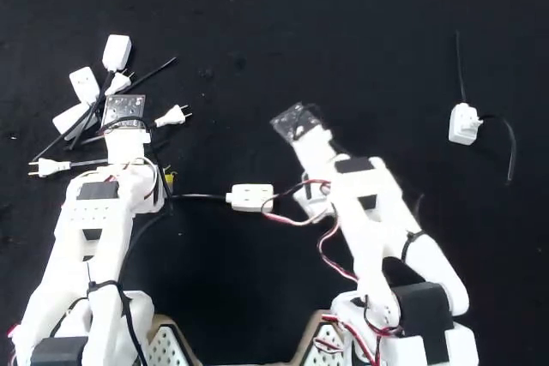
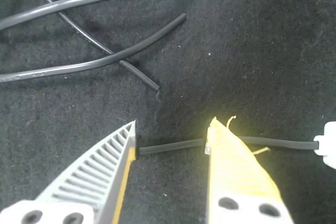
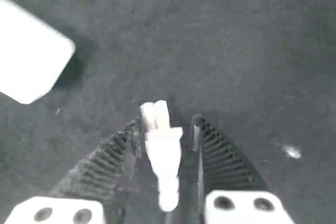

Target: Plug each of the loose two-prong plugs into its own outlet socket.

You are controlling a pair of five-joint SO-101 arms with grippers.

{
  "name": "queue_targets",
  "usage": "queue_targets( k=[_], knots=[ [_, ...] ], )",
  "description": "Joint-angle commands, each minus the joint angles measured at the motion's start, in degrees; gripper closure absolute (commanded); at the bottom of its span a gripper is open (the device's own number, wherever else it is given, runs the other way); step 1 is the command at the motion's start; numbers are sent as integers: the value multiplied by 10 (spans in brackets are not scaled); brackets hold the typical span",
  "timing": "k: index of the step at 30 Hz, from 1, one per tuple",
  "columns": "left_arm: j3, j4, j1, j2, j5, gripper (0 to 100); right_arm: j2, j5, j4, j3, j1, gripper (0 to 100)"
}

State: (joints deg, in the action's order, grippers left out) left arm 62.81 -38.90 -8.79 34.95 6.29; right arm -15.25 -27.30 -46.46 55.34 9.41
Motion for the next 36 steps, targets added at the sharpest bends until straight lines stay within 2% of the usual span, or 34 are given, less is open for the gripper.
queue_targets(
  k=[1,6,11,18,20,24,26,32,36],
  knots=[
    [-3,4,-6,17,-2,780,-11,4,4,5,11,861],
    [-3,4,-6,17,-2,780,-16,-3,-46,0,8,865],
    [-3,4,-6,17,-2,780,-16,-31,-82,0,7,950],
    [-3,4,-6,17,-2,780,-16,-54,-88,0,7,944],
    [-3,4,-6,17,-2,780,-16,-62,-88,0,7,934],
    [-3,4,-6,17,-2,780,-16,-76,-107,3,7,831],
    [-3,4,-6,17,-2,780,-16,-88,-113,2,7,814],
    [-3,4,-6,17,-2,780,-16,-96,-111,-9,-36,897],
    [-3,4,-6,17,-2,780,-16,-122,-112,-10,-66,992]
  ],
)
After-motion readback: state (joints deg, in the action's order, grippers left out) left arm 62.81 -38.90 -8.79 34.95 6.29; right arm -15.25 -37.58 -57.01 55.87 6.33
